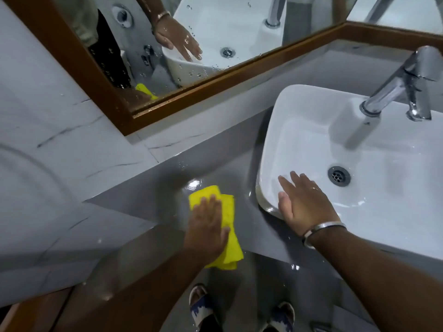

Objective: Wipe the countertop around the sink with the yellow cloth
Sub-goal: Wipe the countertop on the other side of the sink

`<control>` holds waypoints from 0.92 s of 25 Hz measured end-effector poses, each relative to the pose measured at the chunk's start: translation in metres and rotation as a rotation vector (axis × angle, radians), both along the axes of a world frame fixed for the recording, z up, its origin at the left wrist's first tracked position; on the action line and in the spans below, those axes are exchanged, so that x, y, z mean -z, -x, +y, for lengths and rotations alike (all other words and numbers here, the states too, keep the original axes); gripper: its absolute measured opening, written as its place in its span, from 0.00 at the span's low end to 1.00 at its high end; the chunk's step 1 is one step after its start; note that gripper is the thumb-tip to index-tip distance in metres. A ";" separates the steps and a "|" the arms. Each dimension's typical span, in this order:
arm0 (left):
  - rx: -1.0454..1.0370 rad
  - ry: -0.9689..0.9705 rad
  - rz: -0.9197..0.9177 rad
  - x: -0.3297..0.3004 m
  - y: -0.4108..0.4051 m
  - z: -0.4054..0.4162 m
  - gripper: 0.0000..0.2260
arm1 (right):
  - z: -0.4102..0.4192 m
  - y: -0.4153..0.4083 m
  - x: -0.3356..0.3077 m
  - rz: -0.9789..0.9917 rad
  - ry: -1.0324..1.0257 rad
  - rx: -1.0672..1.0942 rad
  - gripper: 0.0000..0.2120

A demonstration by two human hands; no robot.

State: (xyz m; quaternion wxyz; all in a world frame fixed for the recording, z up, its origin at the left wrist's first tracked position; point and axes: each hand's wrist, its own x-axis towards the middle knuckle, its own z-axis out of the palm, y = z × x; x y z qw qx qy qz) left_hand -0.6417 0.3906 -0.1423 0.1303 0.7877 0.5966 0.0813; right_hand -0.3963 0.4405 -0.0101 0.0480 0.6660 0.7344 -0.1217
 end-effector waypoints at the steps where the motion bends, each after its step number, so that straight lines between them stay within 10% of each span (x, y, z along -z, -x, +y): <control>1: 0.171 0.005 -0.014 0.001 -0.007 0.017 0.32 | 0.000 0.001 0.000 -0.005 -0.001 -0.005 0.32; 4: 0.269 -0.021 0.002 0.003 -0.027 0.090 0.34 | 0.001 0.001 0.001 0.005 -0.020 0.012 0.31; 9: -0.831 -0.001 -0.068 0.001 -0.001 0.060 0.34 | 0.000 0.000 0.000 0.011 -0.014 0.008 0.30; 15: 0.168 -0.042 0.014 0.007 -0.006 0.080 0.33 | 0.000 -0.001 -0.003 0.057 -0.019 0.025 0.31; 20: -0.691 -0.108 0.036 0.010 0.076 0.056 0.33 | 0.000 0.002 -0.005 0.072 0.009 0.032 0.32; 23: -0.175 0.016 -0.037 0.005 0.018 -0.003 0.32 | -0.001 0.004 -0.007 0.059 0.024 0.026 0.33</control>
